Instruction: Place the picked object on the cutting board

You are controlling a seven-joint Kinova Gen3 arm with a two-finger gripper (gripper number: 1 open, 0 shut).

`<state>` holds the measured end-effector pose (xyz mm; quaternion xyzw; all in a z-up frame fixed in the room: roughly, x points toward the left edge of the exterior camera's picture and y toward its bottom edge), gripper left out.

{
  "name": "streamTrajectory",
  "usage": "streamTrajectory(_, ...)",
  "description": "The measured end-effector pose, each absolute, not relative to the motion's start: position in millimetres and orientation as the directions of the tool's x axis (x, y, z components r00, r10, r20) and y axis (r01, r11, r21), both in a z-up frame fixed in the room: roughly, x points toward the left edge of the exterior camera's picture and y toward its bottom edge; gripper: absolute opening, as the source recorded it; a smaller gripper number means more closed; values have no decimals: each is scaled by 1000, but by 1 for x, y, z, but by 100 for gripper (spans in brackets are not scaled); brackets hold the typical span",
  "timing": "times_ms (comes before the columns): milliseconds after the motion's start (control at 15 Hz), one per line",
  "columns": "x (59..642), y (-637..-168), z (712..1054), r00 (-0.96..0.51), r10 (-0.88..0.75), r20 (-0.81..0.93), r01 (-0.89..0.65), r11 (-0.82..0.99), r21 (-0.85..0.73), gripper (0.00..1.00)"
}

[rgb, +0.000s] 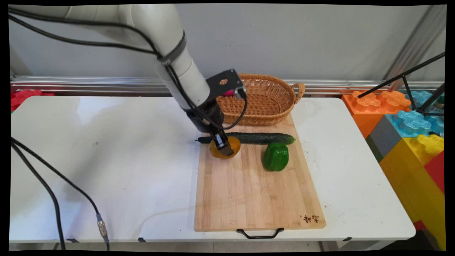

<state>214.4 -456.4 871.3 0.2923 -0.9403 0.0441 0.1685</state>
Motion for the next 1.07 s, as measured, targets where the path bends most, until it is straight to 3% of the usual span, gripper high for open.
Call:
streamTrajectory(267,223,-458,837,-793,-504,343,-524,851,39,0)
streamTrajectory(733,226,-462,808,-806,-466,364,-479,876,60,0)
streamTrajectory(800,225,-463,806,-809,-458,369,-471,880,62,100)
streamTrajectory(1067,219,-464,803,-808,-442,389,-451,889,73,100)
